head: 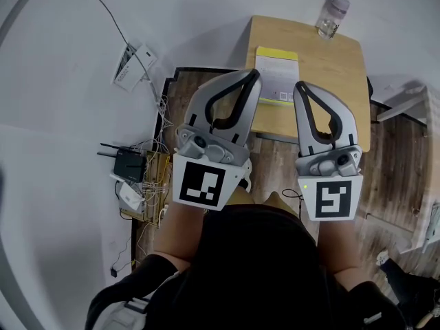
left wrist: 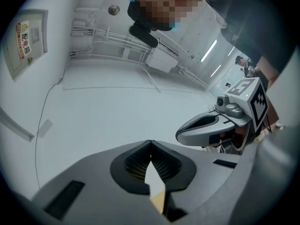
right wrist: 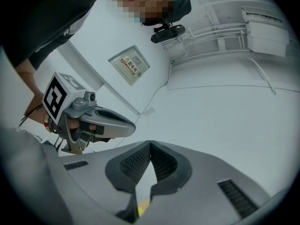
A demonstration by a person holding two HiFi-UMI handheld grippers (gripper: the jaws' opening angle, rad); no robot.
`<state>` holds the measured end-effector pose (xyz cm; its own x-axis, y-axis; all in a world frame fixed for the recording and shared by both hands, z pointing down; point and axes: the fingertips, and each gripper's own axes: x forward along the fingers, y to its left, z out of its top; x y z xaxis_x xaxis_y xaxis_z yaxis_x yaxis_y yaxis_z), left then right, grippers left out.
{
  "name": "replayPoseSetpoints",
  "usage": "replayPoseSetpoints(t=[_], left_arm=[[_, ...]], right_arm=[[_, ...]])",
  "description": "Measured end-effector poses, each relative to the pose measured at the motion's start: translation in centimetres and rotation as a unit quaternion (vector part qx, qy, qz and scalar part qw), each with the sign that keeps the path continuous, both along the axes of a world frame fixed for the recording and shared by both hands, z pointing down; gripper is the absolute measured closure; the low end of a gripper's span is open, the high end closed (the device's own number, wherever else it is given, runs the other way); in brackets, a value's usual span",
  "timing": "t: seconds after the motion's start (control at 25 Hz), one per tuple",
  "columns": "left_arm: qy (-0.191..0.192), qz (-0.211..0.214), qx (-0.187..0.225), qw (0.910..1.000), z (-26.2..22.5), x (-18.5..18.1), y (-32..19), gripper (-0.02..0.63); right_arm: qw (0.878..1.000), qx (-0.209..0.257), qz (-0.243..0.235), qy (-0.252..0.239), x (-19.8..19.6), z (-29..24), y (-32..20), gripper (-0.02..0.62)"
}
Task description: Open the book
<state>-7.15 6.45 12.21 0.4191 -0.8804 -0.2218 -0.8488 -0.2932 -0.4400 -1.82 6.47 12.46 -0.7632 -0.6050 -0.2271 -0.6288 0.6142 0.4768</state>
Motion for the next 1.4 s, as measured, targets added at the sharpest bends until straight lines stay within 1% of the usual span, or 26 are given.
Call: replayPoseSetpoints(t=[0.24,0.68,1.16,1.28,1.4], left_arm=[[-0.006,0.024,0.002,0.9997,-0.2,-1.1,-4.0,0.595],[-0.011,0.066,-0.002,0.9978,0.4,-3.2,-9.6,0.595],[0.004,0.089,-0.022,0.9958,2.4,-5.5,-13.1,0.595],[0.009,0.093,-0.027,0.9953,3.2,-5.7,-13.4,0.595],[0.004,0.093,-0.036,0.995,4.1,-5.3,-13.9,0.595]], right_arm=[[1.0,0.003,0.018,0.002,-1.7,-0.1,-3.7,0.568],[0.998,-0.006,0.055,-0.001,-4.2,0.5,-9.3,0.568],[0.996,-0.026,0.08,0.014,-6.3,2.2,-12.6,0.568],[0.996,-0.032,0.082,0.019,-6.6,2.9,-12.7,0.568],[0.996,-0.036,0.084,0.023,-6.4,3.5,-13.0,0.568]])
